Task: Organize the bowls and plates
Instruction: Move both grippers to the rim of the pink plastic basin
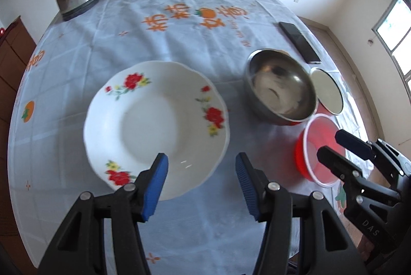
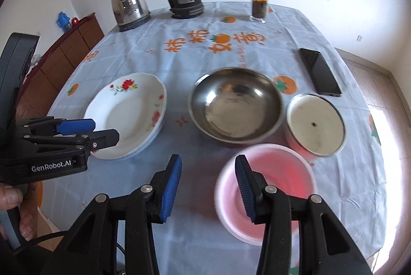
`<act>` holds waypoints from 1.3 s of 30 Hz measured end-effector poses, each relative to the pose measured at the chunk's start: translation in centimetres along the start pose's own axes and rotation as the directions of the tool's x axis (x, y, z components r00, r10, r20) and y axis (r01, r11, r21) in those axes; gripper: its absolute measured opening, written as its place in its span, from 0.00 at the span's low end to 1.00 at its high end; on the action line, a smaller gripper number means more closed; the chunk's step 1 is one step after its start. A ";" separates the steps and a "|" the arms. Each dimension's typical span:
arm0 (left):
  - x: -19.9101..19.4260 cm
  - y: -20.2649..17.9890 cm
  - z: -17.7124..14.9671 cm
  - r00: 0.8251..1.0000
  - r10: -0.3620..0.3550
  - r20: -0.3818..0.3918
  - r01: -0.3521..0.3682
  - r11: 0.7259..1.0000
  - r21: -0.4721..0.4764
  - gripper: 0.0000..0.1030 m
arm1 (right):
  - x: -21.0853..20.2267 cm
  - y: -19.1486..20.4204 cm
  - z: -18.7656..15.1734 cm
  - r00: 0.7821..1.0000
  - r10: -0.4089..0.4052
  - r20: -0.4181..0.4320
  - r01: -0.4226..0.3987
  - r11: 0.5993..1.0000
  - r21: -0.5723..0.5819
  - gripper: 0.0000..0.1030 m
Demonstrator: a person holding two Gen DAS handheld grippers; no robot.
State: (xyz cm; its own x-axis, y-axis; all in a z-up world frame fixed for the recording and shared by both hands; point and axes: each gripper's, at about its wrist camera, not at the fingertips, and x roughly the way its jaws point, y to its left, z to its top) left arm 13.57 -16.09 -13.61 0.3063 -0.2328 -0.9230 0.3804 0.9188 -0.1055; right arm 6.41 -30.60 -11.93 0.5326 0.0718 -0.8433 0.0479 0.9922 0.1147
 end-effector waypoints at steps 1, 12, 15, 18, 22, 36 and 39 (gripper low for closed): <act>-0.1 -0.9 0.1 1.000 -0.003 0.006 0.003 1.000 0.009 0.54 | -0.3 -0.8 -0.1 1.000 0.000 0.004 0.000 1.000 0.009 0.44; 0.0 -8.4 -0.4 0.999 -0.035 -0.003 0.035 0.997 0.071 0.54 | -2.7 -9.1 -2.8 1.000 -0.012 0.028 0.010 0.997 0.082 0.44; 0.3 -9.9 -1.0 0.999 -0.027 -0.017 0.028 0.997 0.076 0.54 | -2.4 -11.0 -3.7 1.000 -0.001 0.014 0.000 0.995 0.103 0.44; 0.8 -11.0 -1.4 0.999 -0.023 -0.037 0.025 0.998 0.062 0.54 | -2.2 -12.4 -4.5 1.000 0.021 0.009 -0.022 0.992 0.122 0.44; 1.5 -12.2 -1.8 0.998 -0.005 -0.064 0.009 0.998 0.062 0.51 | -1.8 -13.3 -4.9 0.999 0.046 0.004 -0.046 0.992 0.118 0.44; 3.9 -12.5 -1.3 0.991 -0.016 -0.133 0.020 0.999 0.034 0.39 | 0.6 -12.3 -4.5 0.993 0.103 -0.053 -0.100 0.993 0.057 0.36; 4.6 -12.3 -1.1 0.987 -0.039 -0.153 0.045 0.998 0.036 0.28 | 1.2 -11.9 -4.3 0.992 0.099 -0.076 -0.097 0.995 0.039 0.29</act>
State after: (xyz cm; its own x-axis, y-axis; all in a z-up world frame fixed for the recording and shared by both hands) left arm 9.36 -28.13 -16.99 0.1538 -0.2169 -0.9640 0.4253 0.8952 -0.1336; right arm 2.86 -41.93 -16.56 0.4690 0.1774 -0.8652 0.0288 0.9760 0.2157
